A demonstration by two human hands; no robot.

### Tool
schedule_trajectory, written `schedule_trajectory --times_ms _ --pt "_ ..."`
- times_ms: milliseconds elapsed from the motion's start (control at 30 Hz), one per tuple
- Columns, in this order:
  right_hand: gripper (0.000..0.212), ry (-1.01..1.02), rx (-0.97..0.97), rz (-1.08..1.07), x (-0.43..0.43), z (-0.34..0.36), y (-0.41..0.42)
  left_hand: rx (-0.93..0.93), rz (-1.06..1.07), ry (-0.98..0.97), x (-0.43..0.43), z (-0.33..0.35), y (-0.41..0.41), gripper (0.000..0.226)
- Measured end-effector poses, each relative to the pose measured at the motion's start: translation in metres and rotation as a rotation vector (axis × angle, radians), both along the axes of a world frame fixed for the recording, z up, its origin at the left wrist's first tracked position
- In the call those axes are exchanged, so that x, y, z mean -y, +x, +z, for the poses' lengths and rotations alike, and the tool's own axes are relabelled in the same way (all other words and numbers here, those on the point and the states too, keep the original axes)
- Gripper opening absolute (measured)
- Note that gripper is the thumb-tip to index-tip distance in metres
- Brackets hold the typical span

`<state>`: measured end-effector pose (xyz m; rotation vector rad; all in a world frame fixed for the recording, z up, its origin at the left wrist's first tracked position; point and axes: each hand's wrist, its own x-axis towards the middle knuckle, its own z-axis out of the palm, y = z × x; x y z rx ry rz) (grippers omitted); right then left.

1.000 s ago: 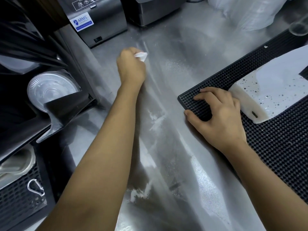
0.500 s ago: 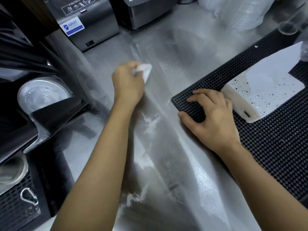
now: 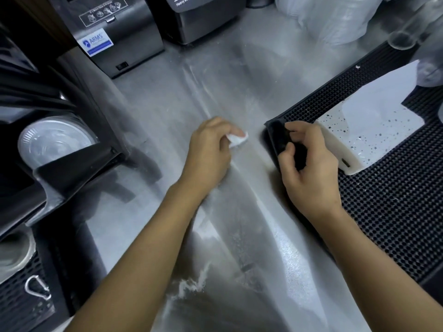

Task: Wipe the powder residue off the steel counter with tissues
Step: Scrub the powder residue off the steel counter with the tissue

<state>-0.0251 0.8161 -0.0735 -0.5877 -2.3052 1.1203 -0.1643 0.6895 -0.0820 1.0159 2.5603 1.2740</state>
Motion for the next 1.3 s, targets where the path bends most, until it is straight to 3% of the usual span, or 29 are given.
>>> schedule_trajectory --times_ms 100,233,333,533,900,967,1033,1133,1233,1300 --pt "0.03 -0.026 -0.052 -0.029 -0.003 -0.001 0.0 0.254 0.072 0.044 0.012 0.012 -0.002 0.04" --pt "0.028 -0.013 -0.087 -0.057 -0.004 -0.003 0.0 0.107 0.264 0.083 -0.024 0.023 -0.064 0.021" --pt "0.027 -0.017 -0.094 -0.065 -0.004 -0.003 0.0 0.117 0.222 -0.023 -0.065 0.018 -0.088 0.015" --pt "0.025 0.004 -0.12 -0.068 -0.005 -0.006 -0.001 0.064 -0.052 -0.056 -0.097 0.01 -0.07 0.041" --pt "0.025 0.016 -0.14 -0.075 -0.004 -0.005 -0.001 0.014 -0.228 -0.045 -0.011 0.007 -0.009 0.046" --pt "0.025 0.015 -0.135 -0.072 -0.004 -0.005 -0.001 0.072 -0.264 -0.082 0.012 0.01 0.004 0.047" --pt "0.025 0.013 -0.129 -0.07 -0.005 -0.005 -0.001 0.25 -0.313 -0.153 0.028 0.018 0.007 0.051" --pt "0.025 0.003 -0.127 -0.062 -0.005 -0.006 -0.002 0.424 -0.186 -0.036 0.024 0.026 -0.014 0.049" --pt "0.026 -0.005 -0.119 -0.062 -0.005 -0.005 -0.002 0.282 -0.044 0.047 -0.003 0.023 -0.038 0.022" --pt "0.026 0.0 -0.109 -0.067 -0.004 -0.005 -0.002 0.217 -0.058 -0.01 -0.022 0.018 -0.041 0.024"
